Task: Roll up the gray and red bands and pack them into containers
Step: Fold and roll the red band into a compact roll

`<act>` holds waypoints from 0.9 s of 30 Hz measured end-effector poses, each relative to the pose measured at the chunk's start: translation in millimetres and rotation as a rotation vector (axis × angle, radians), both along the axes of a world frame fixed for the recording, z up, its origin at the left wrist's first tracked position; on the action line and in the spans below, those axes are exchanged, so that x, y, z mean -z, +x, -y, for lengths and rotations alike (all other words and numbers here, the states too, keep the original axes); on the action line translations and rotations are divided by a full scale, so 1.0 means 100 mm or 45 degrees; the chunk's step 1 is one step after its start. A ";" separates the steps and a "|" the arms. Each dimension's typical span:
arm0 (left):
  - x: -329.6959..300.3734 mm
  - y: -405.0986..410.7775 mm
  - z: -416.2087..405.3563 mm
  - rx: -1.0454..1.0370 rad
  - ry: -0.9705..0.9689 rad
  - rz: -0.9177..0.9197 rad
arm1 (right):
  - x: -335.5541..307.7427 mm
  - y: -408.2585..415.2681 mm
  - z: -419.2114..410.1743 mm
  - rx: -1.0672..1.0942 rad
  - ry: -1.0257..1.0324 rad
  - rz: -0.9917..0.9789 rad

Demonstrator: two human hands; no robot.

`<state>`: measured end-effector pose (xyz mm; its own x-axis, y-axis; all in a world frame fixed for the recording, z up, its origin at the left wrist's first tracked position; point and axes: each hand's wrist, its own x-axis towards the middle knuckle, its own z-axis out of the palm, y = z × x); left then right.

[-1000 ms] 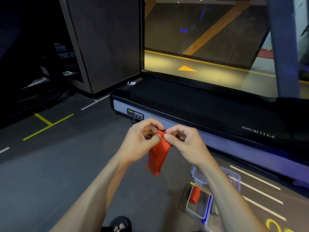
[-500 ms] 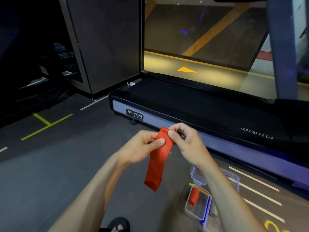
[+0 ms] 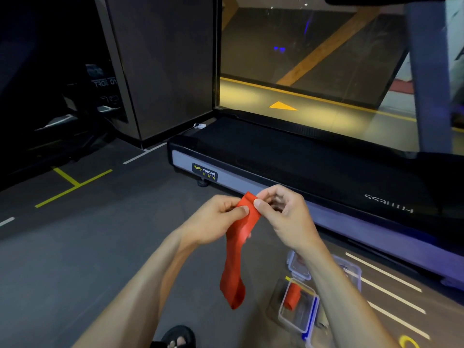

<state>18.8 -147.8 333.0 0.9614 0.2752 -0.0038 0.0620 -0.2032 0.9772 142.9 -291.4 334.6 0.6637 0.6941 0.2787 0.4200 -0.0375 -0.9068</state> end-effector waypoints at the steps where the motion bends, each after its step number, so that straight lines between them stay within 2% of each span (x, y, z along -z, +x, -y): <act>1: 0.00 0.00 0.00 -0.019 0.012 -0.009 | 0.00 0.00 0.00 0.000 0.006 -0.012; 5: 0.00 -0.01 0.02 -0.071 0.026 -0.046 | 0.03 -0.01 -0.03 0.014 0.007 -0.070; 13: -0.04 -0.03 0.09 -0.143 -0.040 -0.017 | 0.06 -0.07 -0.08 0.022 0.036 -0.031; 18: 0.01 -0.01 0.11 -0.190 0.100 0.018 | 0.07 -0.10 -0.07 0.001 0.048 -0.134; 24: -0.01 -0.04 0.07 -0.100 0.272 -0.018 | 0.01 -0.04 0.05 -0.221 -0.066 -0.466; 27: 0.00 -0.05 0.04 -0.076 0.305 -0.014 | 0.03 -0.02 0.06 -0.231 -0.196 -0.359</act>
<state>13.3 -151.3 332.5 0.9437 0.3257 0.0577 0.0915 -0.4248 0.9006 141.0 -297.1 331.9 0.5616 0.8273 -0.0144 0.1670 -0.1304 -0.9773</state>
